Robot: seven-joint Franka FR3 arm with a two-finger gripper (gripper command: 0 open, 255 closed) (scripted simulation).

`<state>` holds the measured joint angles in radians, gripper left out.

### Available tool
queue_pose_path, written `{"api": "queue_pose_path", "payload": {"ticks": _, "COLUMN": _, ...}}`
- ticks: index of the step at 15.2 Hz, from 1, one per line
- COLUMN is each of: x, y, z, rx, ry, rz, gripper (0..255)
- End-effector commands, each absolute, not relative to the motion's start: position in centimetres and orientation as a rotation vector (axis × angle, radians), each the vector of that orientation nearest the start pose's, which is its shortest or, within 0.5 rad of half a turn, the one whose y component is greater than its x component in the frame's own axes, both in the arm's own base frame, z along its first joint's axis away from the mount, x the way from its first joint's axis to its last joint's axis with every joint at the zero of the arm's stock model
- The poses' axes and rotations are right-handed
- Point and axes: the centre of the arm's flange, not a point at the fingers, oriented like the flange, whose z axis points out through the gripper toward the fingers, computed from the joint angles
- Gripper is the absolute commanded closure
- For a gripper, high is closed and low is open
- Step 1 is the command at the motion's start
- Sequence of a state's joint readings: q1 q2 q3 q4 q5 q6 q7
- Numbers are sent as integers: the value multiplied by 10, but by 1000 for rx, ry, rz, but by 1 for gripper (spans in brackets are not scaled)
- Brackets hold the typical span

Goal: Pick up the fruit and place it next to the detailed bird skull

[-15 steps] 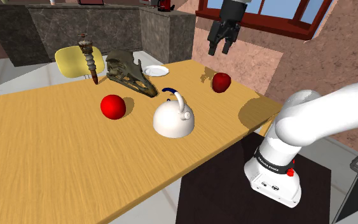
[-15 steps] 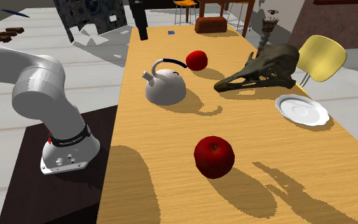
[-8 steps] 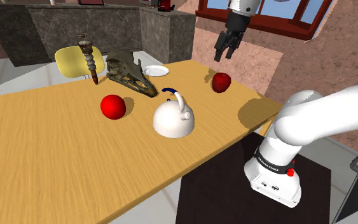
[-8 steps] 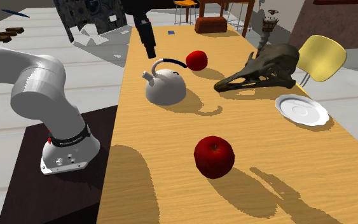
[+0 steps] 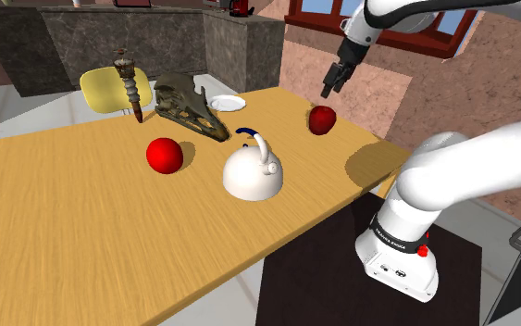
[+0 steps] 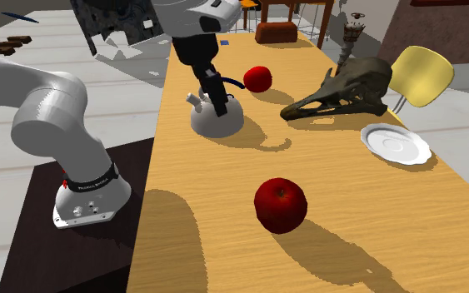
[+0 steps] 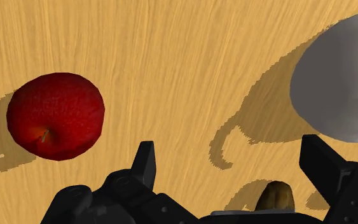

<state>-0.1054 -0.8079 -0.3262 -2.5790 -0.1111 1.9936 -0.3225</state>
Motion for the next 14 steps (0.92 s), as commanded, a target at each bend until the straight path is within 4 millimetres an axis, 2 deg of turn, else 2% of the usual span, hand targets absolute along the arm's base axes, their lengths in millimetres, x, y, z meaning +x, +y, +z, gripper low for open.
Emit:
{"api": "queue_pose_path", "payload": {"ticks": 1, "x": 302, "y": -179, "z": 502, "rx": -3071, "ry": -28, "rz": -391, "gripper": 0}}
{"api": "queue_pose_path", "payload": {"ticks": 14, "x": 324, "y": -325, "z": 430, "rx": -3084, "ry": -190, "rz": -630, "gripper": 0}}
